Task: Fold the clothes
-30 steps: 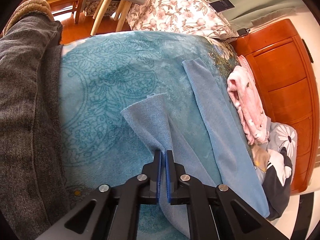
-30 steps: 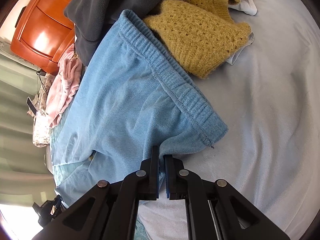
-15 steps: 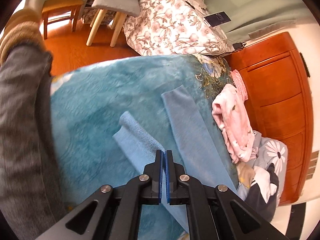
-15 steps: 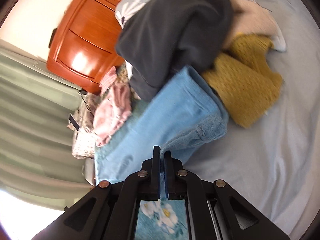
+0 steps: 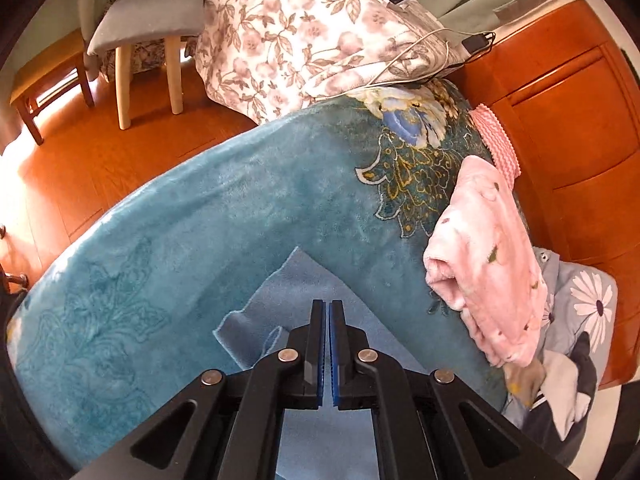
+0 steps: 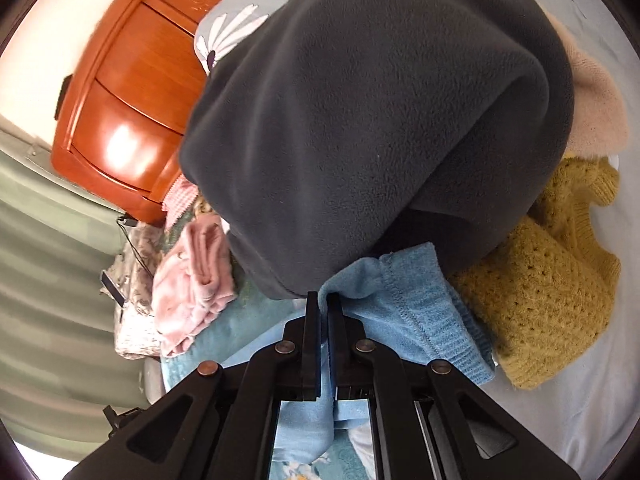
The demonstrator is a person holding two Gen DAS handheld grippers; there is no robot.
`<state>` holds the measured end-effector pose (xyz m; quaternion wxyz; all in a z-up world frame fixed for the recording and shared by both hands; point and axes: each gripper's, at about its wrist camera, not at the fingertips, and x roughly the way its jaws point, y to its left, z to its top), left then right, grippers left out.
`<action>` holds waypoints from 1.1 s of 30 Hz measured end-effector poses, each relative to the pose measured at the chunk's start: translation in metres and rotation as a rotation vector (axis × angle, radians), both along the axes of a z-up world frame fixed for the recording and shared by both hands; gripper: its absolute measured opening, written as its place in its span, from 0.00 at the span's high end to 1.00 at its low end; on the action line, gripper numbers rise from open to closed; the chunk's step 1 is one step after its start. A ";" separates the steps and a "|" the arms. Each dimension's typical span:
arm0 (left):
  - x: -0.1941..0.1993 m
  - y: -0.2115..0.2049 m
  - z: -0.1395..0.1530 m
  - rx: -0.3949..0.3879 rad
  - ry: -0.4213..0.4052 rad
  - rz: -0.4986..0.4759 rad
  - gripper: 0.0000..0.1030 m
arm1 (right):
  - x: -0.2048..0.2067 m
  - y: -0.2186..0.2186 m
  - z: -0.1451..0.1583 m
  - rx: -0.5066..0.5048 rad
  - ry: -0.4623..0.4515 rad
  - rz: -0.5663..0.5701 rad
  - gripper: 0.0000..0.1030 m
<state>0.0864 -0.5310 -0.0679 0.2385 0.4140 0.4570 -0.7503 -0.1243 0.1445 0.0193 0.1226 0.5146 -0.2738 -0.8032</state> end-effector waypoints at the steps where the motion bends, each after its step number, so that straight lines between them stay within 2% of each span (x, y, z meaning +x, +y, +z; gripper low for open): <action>1: 0.003 0.002 -0.001 -0.020 -0.005 -0.027 0.97 | -0.001 -0.002 0.000 0.021 0.002 0.008 0.98; 6: 0.013 0.010 -0.011 -0.085 -0.023 -0.184 0.96 | -0.005 -0.011 -0.005 0.078 -0.013 0.047 0.97; 9: 0.015 0.012 -0.023 -0.056 -0.002 -0.239 0.94 | -0.007 -0.015 -0.012 0.078 -0.022 0.046 0.97; 11: 0.014 0.012 -0.031 -0.034 -0.005 -0.257 0.81 | -0.007 -0.015 -0.015 0.075 -0.032 0.047 0.97; 12: 0.014 0.013 -0.034 -0.021 0.002 -0.262 0.70 | -0.006 -0.016 -0.016 0.077 -0.036 0.050 0.97; 13: 0.014 0.013 -0.037 -0.008 0.011 -0.267 0.64 | -0.005 -0.018 -0.017 0.081 -0.039 0.054 0.97; 18: 0.018 0.022 -0.041 0.024 -0.002 -0.300 0.64 | -0.006 -0.023 -0.021 0.093 -0.051 0.060 0.97; 21: 0.021 0.033 -0.041 0.016 -0.034 -0.365 0.64 | -0.006 -0.024 -0.023 0.091 -0.056 0.060 0.97; 23: 0.025 0.037 -0.039 -0.066 -0.090 -0.374 0.64 | -0.005 -0.025 -0.024 0.089 -0.058 0.062 0.97; 25: 0.031 0.034 -0.037 -0.116 -0.092 -0.346 0.64 | -0.004 -0.025 -0.026 0.086 -0.061 0.065 0.97; 28: 0.040 0.023 -0.038 -0.079 -0.055 -0.288 0.61 | -0.003 -0.025 -0.028 0.084 -0.068 0.065 0.97; 33: 0.043 0.026 -0.047 -0.023 -0.046 -0.315 0.59 | 0.000 -0.026 -0.032 0.075 -0.078 0.070 0.97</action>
